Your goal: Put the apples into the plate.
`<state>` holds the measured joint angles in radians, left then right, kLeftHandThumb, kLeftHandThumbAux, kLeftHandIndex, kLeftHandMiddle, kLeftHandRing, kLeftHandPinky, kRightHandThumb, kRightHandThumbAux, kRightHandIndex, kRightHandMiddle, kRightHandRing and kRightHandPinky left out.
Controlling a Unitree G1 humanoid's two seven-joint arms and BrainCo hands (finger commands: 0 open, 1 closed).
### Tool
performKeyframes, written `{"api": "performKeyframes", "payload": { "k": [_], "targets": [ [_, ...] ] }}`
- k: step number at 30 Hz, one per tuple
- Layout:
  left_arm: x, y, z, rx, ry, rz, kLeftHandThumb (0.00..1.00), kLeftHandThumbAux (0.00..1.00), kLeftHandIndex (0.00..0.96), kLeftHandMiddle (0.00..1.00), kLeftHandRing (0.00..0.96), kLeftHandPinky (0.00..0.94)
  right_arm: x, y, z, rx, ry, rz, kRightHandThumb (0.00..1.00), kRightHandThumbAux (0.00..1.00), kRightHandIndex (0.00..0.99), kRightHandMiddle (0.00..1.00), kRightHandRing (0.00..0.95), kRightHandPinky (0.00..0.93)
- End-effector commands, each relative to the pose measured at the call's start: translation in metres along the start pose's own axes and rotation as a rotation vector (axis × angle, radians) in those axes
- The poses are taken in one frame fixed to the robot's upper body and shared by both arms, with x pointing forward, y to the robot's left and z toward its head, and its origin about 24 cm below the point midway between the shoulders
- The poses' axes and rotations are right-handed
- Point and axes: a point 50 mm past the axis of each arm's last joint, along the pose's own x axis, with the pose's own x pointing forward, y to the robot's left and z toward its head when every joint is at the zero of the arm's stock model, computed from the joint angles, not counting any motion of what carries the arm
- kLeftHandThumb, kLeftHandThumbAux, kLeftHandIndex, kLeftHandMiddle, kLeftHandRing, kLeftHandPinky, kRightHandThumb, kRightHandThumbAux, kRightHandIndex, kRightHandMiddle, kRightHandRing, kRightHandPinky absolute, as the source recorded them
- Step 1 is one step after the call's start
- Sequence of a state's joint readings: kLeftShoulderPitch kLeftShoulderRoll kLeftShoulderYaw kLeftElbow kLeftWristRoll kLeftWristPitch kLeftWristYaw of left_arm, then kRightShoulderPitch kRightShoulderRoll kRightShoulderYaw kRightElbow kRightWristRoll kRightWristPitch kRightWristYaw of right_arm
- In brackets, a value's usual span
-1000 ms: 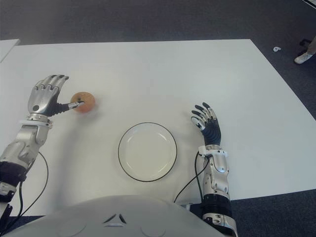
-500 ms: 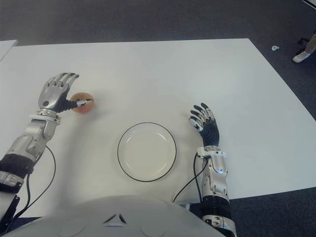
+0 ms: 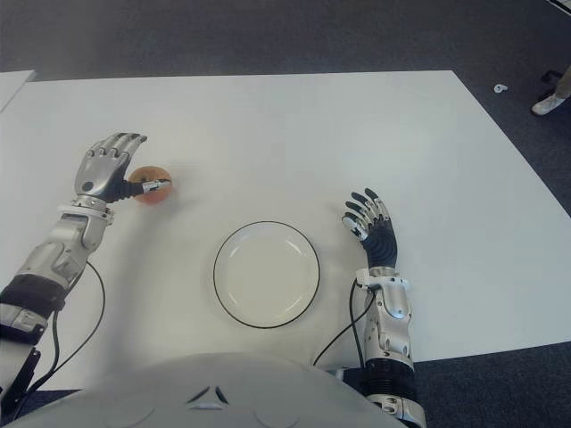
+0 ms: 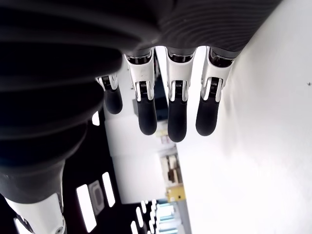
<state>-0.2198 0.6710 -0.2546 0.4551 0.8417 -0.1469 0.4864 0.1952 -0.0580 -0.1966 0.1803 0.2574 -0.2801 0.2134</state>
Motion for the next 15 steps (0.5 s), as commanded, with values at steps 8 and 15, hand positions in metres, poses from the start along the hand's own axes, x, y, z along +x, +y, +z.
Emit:
{"api": "performKeyframes", "payload": {
  "k": [8, 15],
  "targets": [
    [0.0025, -0.0084, 0.0051, -0.021, -0.008, -0.049, 0.279, 0.226, 0.116, 0.124, 0.119, 0.164, -0.0114, -0.0005, -0.0177, 0.04, 0.099, -0.038, 0.518, 0.742, 0.121, 0.244, 0.264, 0.301],
    [0.0038, -0.0097, 0.0075, -0.026, -0.011, -0.063, 0.268, 0.226, 0.111, 0.122, 0.117, 0.166, -0.0119, -0.0003, -0.0173, 0.035, 0.1, -0.039, 0.52, 0.743, 0.118, 0.241, 0.261, 0.291]
  ]
}}
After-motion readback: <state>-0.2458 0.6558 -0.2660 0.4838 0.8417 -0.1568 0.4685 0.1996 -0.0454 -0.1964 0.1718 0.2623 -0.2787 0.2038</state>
